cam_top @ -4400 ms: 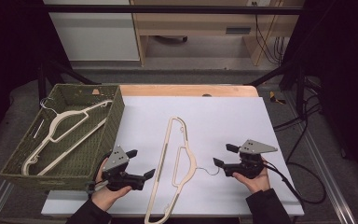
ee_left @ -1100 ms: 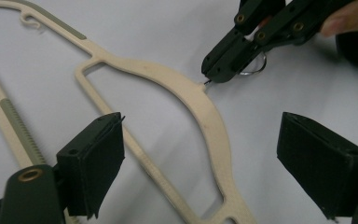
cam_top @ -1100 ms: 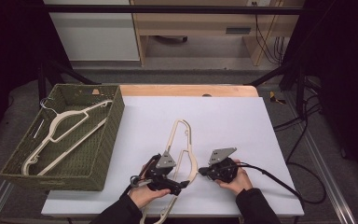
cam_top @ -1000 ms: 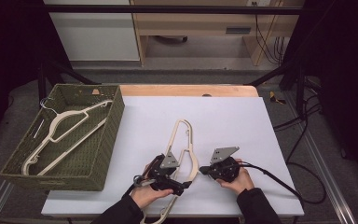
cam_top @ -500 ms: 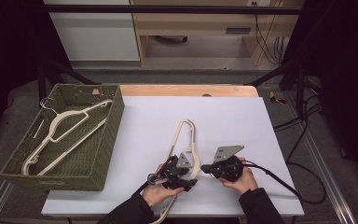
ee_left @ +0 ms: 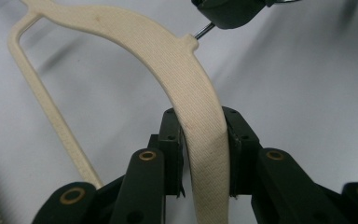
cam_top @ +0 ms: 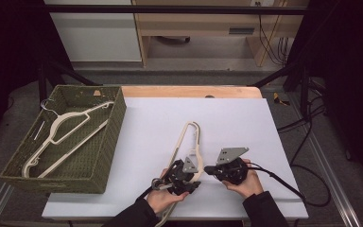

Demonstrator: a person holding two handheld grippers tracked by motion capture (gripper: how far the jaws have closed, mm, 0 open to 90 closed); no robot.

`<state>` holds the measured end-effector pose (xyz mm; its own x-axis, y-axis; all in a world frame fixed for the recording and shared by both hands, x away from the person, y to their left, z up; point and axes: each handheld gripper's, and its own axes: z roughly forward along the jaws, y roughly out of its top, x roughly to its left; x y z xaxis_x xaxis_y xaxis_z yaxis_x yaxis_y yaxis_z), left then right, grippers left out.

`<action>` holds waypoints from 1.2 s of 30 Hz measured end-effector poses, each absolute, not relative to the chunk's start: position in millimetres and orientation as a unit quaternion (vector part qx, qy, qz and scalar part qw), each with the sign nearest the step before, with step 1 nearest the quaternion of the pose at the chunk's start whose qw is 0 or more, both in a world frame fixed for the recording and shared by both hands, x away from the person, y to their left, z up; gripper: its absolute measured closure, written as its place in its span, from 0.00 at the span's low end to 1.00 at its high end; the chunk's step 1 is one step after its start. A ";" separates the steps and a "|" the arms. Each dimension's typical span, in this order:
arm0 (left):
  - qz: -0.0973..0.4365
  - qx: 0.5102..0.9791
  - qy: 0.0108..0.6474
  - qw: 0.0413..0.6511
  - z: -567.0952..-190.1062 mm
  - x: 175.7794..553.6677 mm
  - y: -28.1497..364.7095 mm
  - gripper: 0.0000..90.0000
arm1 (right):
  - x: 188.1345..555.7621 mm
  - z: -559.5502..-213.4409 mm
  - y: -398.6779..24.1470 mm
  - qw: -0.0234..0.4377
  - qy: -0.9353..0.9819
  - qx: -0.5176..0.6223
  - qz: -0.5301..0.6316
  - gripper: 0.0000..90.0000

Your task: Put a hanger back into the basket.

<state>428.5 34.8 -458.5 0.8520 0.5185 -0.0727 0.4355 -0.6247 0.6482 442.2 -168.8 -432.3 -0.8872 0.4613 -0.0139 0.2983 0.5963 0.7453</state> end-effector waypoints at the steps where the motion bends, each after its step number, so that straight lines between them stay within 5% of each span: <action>1: 0.062 0.898 0.268 0.344 -457.2 428.3 36.0 0.80 | 441.6 -430.5 -169.8 0.103 0.885 0.215 0.400 0.95; 15: 0.065 0.867 0.323 0.374 -421.3 423.2 81.8 0.83 | 426.3 -389.1 -221.1 0.175 0.742 0.305 0.571 0.33; 27: 0.098 0.841 0.374 0.378 -395.9 426.0 139.7 0.89 | 428.5 -398.7 -248.7 0.199 0.714 0.373 0.558 0.15; 36: 0.099 0.819 0.425 0.373 -393.1 438.4 167.7 0.93 | 429.0 -403.0 -254.5 0.199 0.712 0.386 0.552 0.12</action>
<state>438.4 167.7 -393.1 0.6196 0.7696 -0.1546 0.6218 -0.3610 0.6950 429.0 -254.5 -403.0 -0.6232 0.7688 0.1430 0.3299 0.0927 0.9395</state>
